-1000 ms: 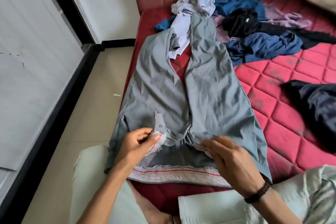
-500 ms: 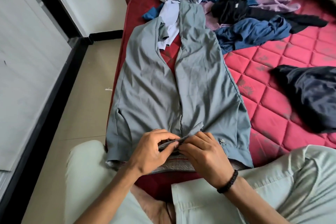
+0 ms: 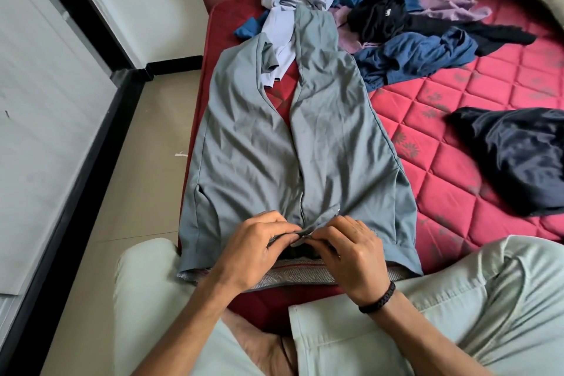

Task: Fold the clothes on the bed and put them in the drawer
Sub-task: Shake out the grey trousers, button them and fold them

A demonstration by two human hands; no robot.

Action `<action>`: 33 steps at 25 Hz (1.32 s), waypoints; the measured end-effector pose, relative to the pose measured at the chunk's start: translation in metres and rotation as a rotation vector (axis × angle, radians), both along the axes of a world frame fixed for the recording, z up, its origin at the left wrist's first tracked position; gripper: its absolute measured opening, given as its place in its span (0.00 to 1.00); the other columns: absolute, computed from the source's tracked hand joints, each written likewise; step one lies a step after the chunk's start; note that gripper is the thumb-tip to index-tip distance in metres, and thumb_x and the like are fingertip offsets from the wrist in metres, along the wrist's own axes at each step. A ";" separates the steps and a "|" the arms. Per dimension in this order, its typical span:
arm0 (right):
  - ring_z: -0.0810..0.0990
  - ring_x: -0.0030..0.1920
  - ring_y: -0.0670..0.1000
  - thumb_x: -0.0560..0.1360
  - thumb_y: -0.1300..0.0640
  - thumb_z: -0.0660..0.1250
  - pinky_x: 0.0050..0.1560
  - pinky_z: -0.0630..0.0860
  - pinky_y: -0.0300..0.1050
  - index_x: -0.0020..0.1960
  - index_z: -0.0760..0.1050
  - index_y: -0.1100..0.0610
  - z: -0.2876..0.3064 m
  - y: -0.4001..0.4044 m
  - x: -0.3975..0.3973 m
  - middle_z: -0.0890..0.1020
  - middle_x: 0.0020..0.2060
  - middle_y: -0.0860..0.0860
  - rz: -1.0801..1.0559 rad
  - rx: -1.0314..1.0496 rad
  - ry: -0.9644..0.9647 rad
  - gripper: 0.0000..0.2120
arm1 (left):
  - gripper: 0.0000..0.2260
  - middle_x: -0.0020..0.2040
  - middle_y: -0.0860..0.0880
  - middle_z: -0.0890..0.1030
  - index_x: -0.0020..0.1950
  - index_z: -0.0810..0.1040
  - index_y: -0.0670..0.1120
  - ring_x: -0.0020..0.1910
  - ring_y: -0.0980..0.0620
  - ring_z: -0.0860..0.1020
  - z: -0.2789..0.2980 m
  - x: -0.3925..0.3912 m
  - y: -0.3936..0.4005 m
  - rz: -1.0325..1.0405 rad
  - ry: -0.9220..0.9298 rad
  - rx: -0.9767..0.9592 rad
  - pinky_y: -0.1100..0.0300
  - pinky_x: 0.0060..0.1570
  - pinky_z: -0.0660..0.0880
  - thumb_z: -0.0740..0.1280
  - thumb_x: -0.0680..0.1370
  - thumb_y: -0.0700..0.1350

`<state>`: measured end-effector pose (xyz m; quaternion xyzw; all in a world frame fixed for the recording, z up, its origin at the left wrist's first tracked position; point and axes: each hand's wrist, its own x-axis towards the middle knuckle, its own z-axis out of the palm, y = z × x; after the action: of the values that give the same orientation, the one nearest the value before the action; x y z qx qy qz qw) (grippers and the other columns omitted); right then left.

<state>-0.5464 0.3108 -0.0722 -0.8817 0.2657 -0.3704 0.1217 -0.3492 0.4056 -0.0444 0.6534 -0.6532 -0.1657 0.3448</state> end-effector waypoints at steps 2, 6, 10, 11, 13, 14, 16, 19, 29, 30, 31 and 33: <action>0.78 0.38 0.52 0.76 0.50 0.76 0.38 0.74 0.47 0.42 0.80 0.53 0.002 -0.002 -0.002 0.78 0.37 0.47 -0.020 0.040 0.014 0.09 | 0.07 0.48 0.56 0.82 0.57 0.87 0.48 0.50 0.60 0.80 0.001 0.002 0.001 -0.008 -0.030 -0.010 0.61 0.53 0.77 0.71 0.80 0.46; 0.79 0.43 0.52 0.74 0.51 0.74 0.41 0.79 0.51 0.46 0.79 0.50 -0.005 -0.011 -0.011 0.79 0.42 0.44 0.079 0.251 0.152 0.05 | 0.09 0.47 0.58 0.82 0.54 0.87 0.52 0.48 0.62 0.79 0.000 0.001 0.009 -0.029 -0.089 0.083 0.63 0.50 0.76 0.72 0.79 0.54; 0.80 0.50 0.52 0.77 0.60 0.66 0.50 0.79 0.51 0.57 0.81 0.49 -0.012 -0.032 -0.026 0.84 0.52 0.43 0.215 0.298 0.278 0.12 | 0.23 0.39 0.58 0.81 0.51 0.85 0.57 0.39 0.60 0.79 0.008 -0.014 0.002 0.106 -0.144 0.247 0.66 0.40 0.73 0.66 0.73 0.73; 0.80 0.52 0.52 0.77 0.61 0.64 0.52 0.79 0.49 0.59 0.81 0.49 -0.010 -0.033 -0.025 0.84 0.54 0.43 0.241 0.315 0.284 0.15 | 0.24 0.38 0.57 0.80 0.51 0.84 0.57 0.39 0.59 0.78 0.009 -0.019 -0.008 0.148 -0.166 0.235 0.65 0.40 0.73 0.65 0.72 0.75; 0.80 0.53 0.49 0.75 0.63 0.64 0.54 0.78 0.45 0.60 0.81 0.48 -0.005 -0.035 -0.023 0.84 0.55 0.42 0.286 0.365 0.308 0.19 | 0.20 0.37 0.57 0.79 0.53 0.85 0.55 0.37 0.60 0.77 0.007 -0.030 -0.032 0.192 -0.095 0.196 0.63 0.42 0.75 0.67 0.75 0.69; 0.81 0.53 0.48 0.73 0.64 0.65 0.54 0.77 0.44 0.60 0.81 0.47 -0.004 -0.036 -0.024 0.84 0.54 0.41 0.285 0.395 0.318 0.20 | 0.17 0.37 0.57 0.80 0.56 0.85 0.54 0.36 0.61 0.77 0.004 -0.035 -0.042 0.194 -0.019 0.204 0.63 0.43 0.76 0.69 0.77 0.64; 0.83 0.50 0.47 0.69 0.63 0.70 0.51 0.78 0.44 0.56 0.82 0.47 -0.003 -0.043 -0.033 0.85 0.49 0.42 0.219 0.435 0.308 0.19 | 0.12 0.38 0.57 0.83 0.57 0.86 0.50 0.34 0.62 0.79 -0.006 -0.041 -0.054 0.182 0.114 0.258 0.62 0.44 0.79 0.73 0.78 0.54; 0.82 0.46 0.46 0.67 0.62 0.74 0.49 0.78 0.43 0.50 0.83 0.47 0.001 -0.053 -0.047 0.83 0.44 0.41 0.120 0.433 0.282 0.14 | 0.08 0.41 0.54 0.86 0.55 0.88 0.48 0.38 0.61 0.83 -0.019 -0.040 -0.055 0.196 0.183 0.307 0.66 0.43 0.80 0.74 0.77 0.47; 0.83 0.47 0.45 0.73 0.61 0.72 0.49 0.80 0.43 0.52 0.86 0.47 -0.002 -0.053 -0.041 0.82 0.47 0.44 0.245 0.374 0.288 0.13 | 0.04 0.40 0.53 0.87 0.49 0.88 0.50 0.36 0.64 0.80 -0.026 -0.047 -0.050 0.275 0.453 0.317 0.68 0.42 0.77 0.76 0.75 0.44; 0.83 0.45 0.45 0.72 0.60 0.74 0.47 0.81 0.46 0.51 0.86 0.47 -0.002 -0.053 -0.040 0.82 0.46 0.43 0.217 0.380 0.272 0.10 | 0.04 0.39 0.54 0.86 0.50 0.88 0.49 0.35 0.64 0.79 -0.024 -0.046 -0.050 0.262 0.461 0.318 0.69 0.41 0.76 0.76 0.75 0.44; 0.83 0.44 0.44 0.72 0.58 0.76 0.44 0.81 0.49 0.49 0.85 0.47 0.000 -0.051 -0.038 0.83 0.44 0.42 0.181 0.386 0.255 0.09 | 0.05 0.38 0.54 0.86 0.51 0.88 0.48 0.34 0.65 0.79 -0.023 -0.047 -0.050 0.249 0.462 0.320 0.70 0.41 0.75 0.76 0.76 0.43; 0.82 0.41 0.45 0.70 0.56 0.78 0.40 0.80 0.51 0.46 0.84 0.47 0.002 -0.047 -0.035 0.82 0.40 0.42 0.111 0.377 0.230 0.07 | 0.05 0.36 0.56 0.85 0.52 0.88 0.47 0.33 0.66 0.78 -0.021 -0.049 -0.049 0.243 0.448 0.314 0.71 0.39 0.74 0.75 0.76 0.42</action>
<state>-0.5814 0.2633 -0.0701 -0.8930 0.2935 -0.2040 0.2735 -0.3983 0.3569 -0.0650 0.7193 -0.4445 -0.3624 0.3922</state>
